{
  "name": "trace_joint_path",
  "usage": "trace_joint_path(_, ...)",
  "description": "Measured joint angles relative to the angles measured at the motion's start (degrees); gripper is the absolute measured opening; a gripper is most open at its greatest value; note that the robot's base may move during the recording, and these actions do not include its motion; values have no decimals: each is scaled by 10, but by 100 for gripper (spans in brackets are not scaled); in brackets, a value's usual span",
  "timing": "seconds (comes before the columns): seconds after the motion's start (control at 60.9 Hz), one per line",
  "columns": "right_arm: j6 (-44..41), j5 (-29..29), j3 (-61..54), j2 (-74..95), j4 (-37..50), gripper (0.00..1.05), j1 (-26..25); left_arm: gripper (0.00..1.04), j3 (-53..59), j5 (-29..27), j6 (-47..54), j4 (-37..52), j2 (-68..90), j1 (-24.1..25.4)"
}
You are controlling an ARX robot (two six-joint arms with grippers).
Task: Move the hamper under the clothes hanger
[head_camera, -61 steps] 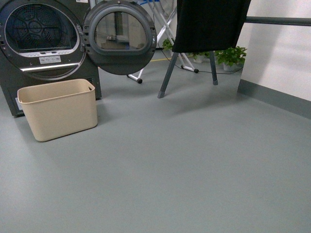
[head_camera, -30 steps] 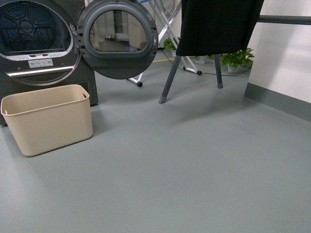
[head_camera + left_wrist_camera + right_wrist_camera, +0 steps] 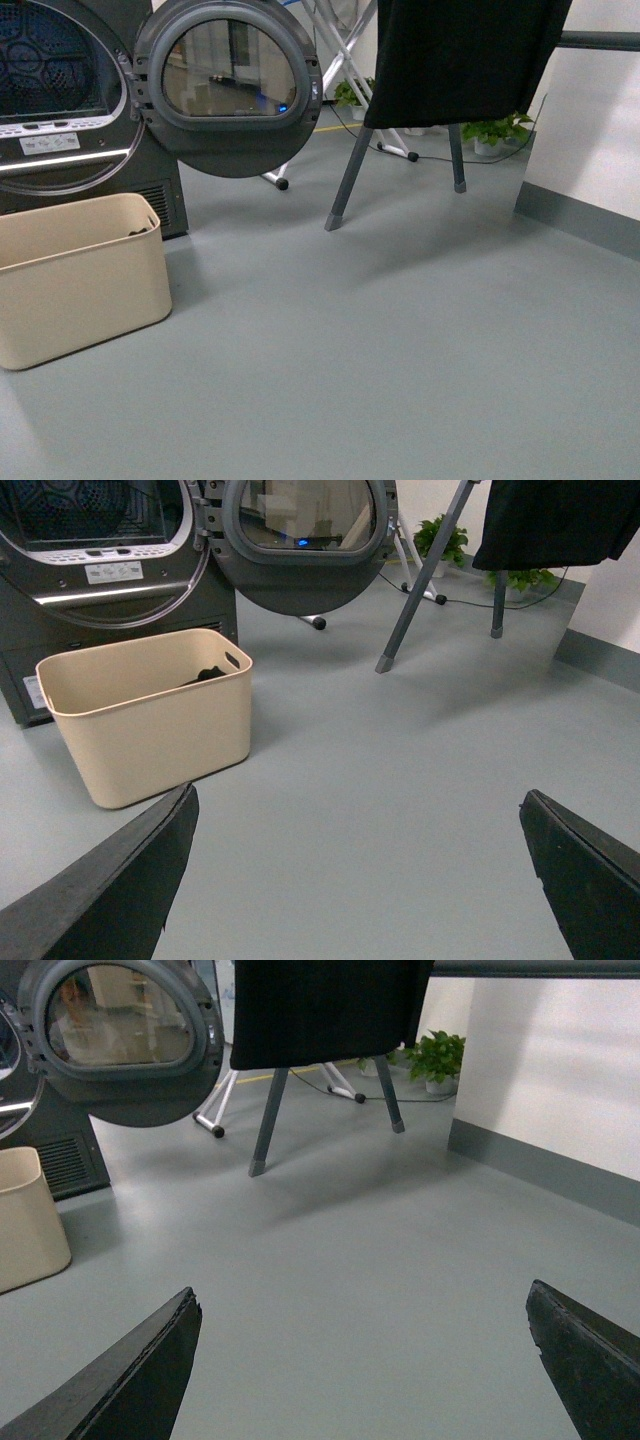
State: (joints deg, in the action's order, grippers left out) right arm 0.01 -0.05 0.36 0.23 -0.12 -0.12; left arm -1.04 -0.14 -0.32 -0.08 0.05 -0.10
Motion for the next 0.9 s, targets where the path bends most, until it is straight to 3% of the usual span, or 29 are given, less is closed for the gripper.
trace_joint_path(0.902, 0, -1, 0, 0, 0, 97, 0, 98, 0, 0, 0, 0, 0, 0)
